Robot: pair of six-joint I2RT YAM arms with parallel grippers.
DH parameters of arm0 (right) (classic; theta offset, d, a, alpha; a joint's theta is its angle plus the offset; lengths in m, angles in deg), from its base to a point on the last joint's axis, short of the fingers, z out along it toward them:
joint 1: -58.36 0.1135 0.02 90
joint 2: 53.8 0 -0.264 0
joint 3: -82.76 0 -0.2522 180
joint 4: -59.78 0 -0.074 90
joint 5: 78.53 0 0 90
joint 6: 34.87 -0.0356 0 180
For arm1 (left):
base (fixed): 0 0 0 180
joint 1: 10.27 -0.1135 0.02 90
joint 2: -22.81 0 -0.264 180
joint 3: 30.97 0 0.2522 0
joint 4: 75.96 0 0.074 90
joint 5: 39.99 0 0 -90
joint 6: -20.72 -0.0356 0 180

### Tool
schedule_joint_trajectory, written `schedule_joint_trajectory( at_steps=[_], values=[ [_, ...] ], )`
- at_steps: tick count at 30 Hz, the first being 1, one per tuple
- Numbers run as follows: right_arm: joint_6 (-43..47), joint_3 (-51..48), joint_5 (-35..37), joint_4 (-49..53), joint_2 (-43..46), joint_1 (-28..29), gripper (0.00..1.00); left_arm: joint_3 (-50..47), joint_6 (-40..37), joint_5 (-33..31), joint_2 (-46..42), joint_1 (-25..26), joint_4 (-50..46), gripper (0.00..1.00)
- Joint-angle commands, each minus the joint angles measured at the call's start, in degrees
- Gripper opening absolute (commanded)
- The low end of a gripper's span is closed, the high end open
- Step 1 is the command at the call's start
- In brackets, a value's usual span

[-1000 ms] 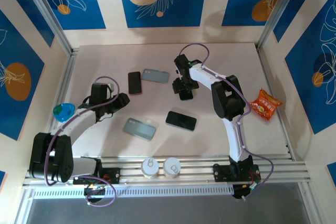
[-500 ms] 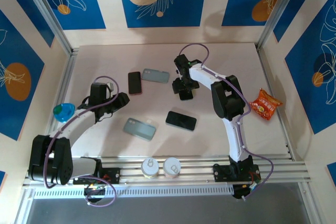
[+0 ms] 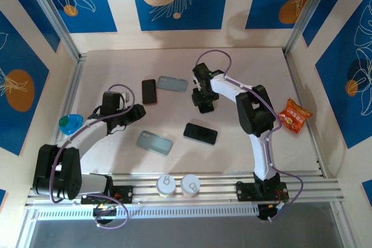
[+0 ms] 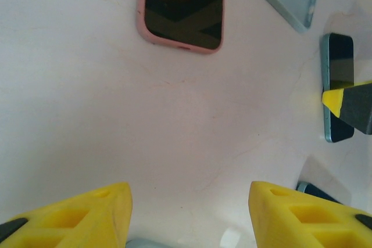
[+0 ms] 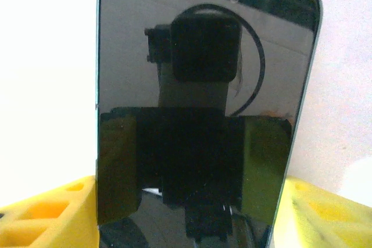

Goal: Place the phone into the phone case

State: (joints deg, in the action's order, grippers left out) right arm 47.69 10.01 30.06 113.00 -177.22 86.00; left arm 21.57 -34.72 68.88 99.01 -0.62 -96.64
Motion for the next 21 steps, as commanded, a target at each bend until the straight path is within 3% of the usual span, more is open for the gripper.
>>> schedule_joint_trajectory(
  at_steps=[1, 10, 21],
  values=[
    [4.73, -1.38, -3.12, -0.95, 5.73, 0.83, 0.53, 3.49, -2.56, 4.36, 2.08, 1.32, 0.46, 0.56],
    [8.85, -4.06, -7.30, -1.41, 10.45, 2.22, 0.53, 12.65, -4.91, 10.94, 12.98, 5.29, 1.48, 0.53],
    [10.04, -3.99, -9.21, -0.91, 10.94, 4.75, 0.53, 24.43, 0.46, 18.86, 27.84, 9.20, 7.48, 0.59]
  ],
)
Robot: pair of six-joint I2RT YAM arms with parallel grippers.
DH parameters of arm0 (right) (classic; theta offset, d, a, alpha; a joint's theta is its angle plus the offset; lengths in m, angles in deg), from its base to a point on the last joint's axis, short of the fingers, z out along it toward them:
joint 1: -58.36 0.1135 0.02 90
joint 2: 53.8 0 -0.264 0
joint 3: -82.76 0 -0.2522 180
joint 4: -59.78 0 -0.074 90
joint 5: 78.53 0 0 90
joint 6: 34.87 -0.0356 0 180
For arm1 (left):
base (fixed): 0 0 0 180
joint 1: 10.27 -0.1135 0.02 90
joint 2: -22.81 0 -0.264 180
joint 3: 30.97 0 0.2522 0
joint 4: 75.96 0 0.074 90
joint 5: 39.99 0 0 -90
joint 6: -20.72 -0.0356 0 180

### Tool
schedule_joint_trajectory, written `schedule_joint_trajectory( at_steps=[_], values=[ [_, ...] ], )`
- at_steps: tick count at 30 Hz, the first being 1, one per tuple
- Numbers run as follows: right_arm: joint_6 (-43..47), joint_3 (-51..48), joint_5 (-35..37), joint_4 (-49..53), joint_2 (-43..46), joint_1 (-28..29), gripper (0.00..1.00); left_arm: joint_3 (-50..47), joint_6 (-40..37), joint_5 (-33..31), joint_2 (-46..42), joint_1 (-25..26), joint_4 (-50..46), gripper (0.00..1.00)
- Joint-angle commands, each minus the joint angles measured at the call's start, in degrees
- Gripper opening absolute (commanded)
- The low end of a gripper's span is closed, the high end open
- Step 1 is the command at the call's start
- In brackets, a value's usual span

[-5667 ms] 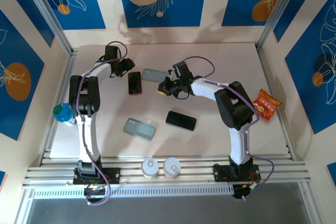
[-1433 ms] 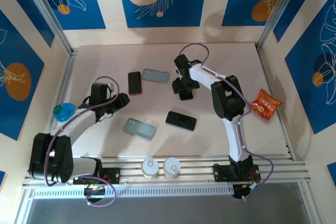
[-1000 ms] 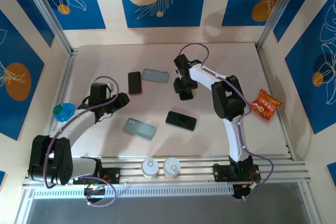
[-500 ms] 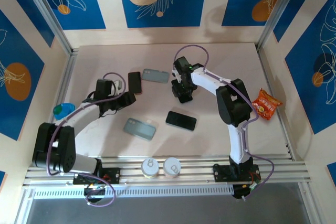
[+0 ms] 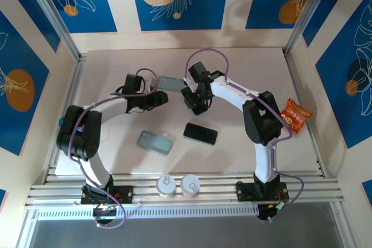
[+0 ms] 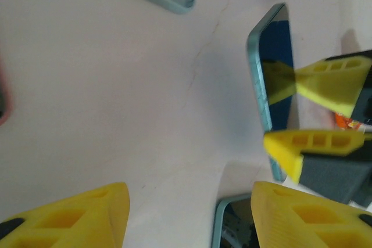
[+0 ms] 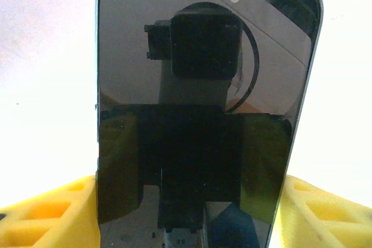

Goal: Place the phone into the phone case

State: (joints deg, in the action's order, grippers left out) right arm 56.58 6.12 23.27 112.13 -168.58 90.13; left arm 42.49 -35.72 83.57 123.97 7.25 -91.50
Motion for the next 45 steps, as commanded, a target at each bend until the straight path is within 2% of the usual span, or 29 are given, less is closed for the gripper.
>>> schedule_joint_trajectory(
  at_steps=[1, 10, 24, 45],
  values=[
    [1.11, 0.02, -2.57, 0.08, 2.24, 0.79, 0.53, 4.42, 1.82, 4.52, 3.89, 1.66, 2.70, 0.59],
    [-0.12, 0.17, -3.77, -0.07, 2.56, 1.98, 0.53, 8.05, 6.35, 4.56, 9.59, 3.23, 8.43, 0.59],
    [-1.01, 0.84, -4.37, 0.52, 2.73, 2.24, 0.53, 9.03, 11.05, 3.73, 13.33, 5.31, 15.09, 0.57],
    [-2.32, 0.53, -5.73, 0.31, 3.73, 2.51, 0.52, 9.34, 13.99, 2.21, 16.52, 6.74, 19.53, 0.41]
  ],
)
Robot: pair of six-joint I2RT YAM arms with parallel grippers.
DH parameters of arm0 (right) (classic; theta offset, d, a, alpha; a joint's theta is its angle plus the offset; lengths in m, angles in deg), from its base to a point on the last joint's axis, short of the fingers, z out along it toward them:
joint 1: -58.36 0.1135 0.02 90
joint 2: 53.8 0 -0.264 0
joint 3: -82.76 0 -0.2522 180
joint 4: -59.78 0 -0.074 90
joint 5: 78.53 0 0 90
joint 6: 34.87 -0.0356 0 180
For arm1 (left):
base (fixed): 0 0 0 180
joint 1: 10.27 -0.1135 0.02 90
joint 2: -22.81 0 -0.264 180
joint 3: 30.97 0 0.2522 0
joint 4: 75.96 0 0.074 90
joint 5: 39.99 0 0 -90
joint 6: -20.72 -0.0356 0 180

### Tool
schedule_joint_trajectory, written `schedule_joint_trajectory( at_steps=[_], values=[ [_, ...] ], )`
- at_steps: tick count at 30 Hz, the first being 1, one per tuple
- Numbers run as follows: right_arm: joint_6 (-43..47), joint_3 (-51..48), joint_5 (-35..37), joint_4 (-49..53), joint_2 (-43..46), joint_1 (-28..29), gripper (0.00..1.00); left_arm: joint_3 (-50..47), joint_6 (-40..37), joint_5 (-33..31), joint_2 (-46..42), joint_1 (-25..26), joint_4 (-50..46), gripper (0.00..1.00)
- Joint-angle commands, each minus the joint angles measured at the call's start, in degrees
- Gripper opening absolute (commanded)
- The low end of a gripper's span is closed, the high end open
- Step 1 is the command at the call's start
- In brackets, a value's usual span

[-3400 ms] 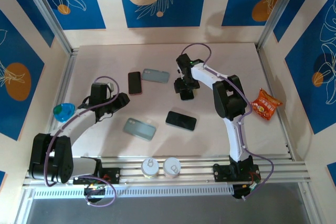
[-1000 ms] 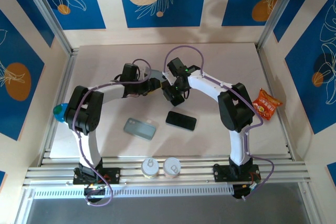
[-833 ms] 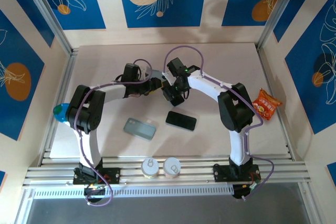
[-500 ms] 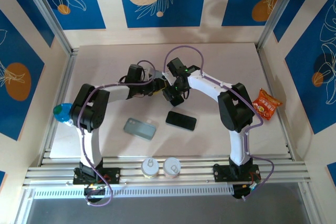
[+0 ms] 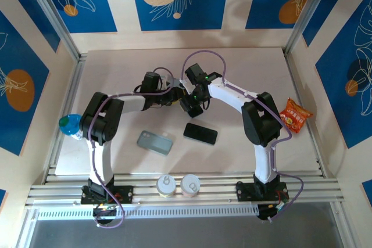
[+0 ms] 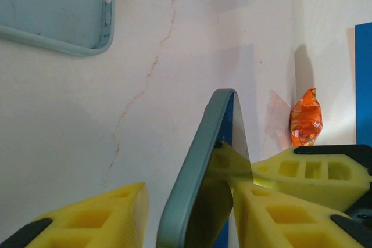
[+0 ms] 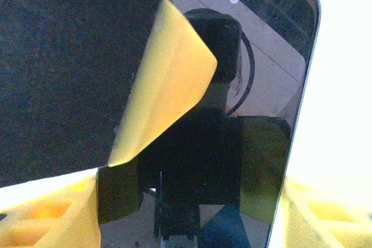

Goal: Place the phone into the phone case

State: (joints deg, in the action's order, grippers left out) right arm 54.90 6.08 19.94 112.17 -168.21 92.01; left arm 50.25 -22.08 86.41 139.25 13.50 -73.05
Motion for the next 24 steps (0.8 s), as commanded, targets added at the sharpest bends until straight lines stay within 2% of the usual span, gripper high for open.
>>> schedule_joint_trajectory(
  at_steps=[1, 7, 11, 14, 18, 21, 24],
  values=[
    [-0.64, 0.60, -2.47, 0.26, 3.47, 0.63, 0.52, 1.62, 0.37, -0.63, 1.41, 0.49, 1.24, 0.40],
    [-0.64, 0.53, -2.41, 0.48, 3.81, 0.80, 0.52, 1.70, 1.14, -0.63, 1.86, 0.58, 2.22, 0.33],
    [-0.60, 0.43, -2.71, 0.47, 3.93, 0.87, 0.52, 1.63, 1.25, -0.63, 1.71, 0.58, 2.41, 0.18],
    [-0.68, 0.31, -2.76, 0.39, 3.78, 0.84, 0.52, 1.54, 1.47, -0.46, 1.51, 0.58, 2.75, 0.00],
    [-0.95, -0.27, -2.67, 0.16, 3.77, 0.82, 0.51, 0.71, 2.44, -0.38, 0.66, 0.58, 4.47, 0.00],
    [-1.80, -1.60, -3.42, -0.45, 4.87, 0.59, 0.67, -0.21, 3.60, -0.87, -0.47, 0.55, 6.16, 0.00],
    [-5.00, -5.13, -7.24, -2.78, 7.91, -1.17, 0.74, -2.58, 5.92, -1.68, -2.75, 0.58, 10.95, 0.00]
  ],
)
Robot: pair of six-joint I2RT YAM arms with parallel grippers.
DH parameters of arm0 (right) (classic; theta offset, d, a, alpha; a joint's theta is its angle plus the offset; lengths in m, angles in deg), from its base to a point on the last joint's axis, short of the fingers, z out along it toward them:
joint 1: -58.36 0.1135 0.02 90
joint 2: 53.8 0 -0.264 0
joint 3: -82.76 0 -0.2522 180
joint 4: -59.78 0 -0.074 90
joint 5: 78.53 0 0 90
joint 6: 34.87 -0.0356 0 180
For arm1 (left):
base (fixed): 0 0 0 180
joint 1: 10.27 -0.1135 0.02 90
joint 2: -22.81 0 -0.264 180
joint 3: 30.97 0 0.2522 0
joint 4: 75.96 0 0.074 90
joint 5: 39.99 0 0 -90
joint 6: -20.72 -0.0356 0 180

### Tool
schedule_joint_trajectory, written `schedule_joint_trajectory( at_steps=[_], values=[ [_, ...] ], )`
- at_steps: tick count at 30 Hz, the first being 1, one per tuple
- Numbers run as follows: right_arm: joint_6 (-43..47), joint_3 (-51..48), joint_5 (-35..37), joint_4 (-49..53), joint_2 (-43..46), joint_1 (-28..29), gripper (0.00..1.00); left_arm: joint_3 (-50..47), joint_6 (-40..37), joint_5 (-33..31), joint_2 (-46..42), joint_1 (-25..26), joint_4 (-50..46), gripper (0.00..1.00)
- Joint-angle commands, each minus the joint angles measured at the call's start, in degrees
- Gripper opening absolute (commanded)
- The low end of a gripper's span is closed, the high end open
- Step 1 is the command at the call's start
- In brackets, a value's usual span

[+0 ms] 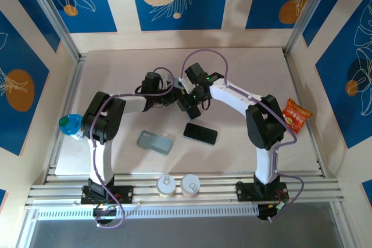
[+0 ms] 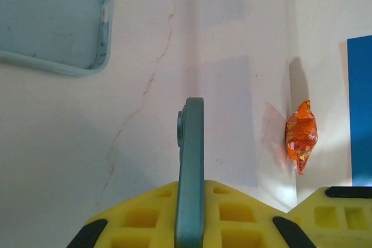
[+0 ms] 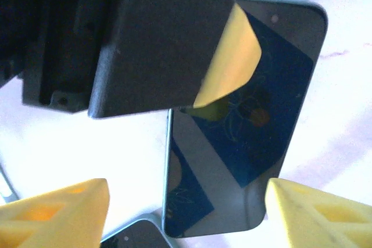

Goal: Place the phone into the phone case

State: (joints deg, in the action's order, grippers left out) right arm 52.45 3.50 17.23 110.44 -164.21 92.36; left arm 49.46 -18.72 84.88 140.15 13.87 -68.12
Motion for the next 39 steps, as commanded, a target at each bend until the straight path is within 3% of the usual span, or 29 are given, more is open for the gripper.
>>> schedule_joint_trajectory(
  at_steps=[1, 4, 7, 11, 18, 28, 36, 39],
  values=[
    [-4.75, -4.34, -6.90, -2.36, 5.29, -2.78, 0.75, -2.89, 3.78, -0.75, -4.56, 0.20, 8.31, 0.00],
    [-13.60, -12.24, -17.18, -9.59, 10.43, -7.60, 0.75, -6.33, 8.21, -2.57, -6.93, 0.20, 16.52, 0.00],
    [-24.30, -23.16, -27.86, -22.72, 15.72, -12.26, 0.82, -8.98, 11.87, -4.78, -8.90, 0.20, 22.07, 0.00],
    [-34.66, -33.28, -34.21, -36.91, 18.93, -15.91, 0.82, -11.44, 12.74, -8.51, -12.83, 0.94, 22.11, 0.00],
    [-46.31, -41.11, -37.93, -55.36, 17.67, -16.62, 0.79, -15.86, 14.12, -17.76, -20.00, 2.96, 22.26, 0.00],
    [-54.69, -41.86, -39.31, -70.31, 13.28, -14.88, 0.78, -16.97, 15.64, -22.39, -22.65, 6.70, 21.90, 0.00],
    [-58.57, -42.43, -38.50, -77.39, 11.88, -14.32, 0.51, -17.73, 14.35, -23.53, -24.29, 7.57, 19.90, 0.00],
    [-58.99, -42.68, -38.01, -78.00, 11.99, -13.78, 0.49, -18.33, 13.14, -24.52, -25.02, 7.58, 18.90, 0.00]
  ],
)
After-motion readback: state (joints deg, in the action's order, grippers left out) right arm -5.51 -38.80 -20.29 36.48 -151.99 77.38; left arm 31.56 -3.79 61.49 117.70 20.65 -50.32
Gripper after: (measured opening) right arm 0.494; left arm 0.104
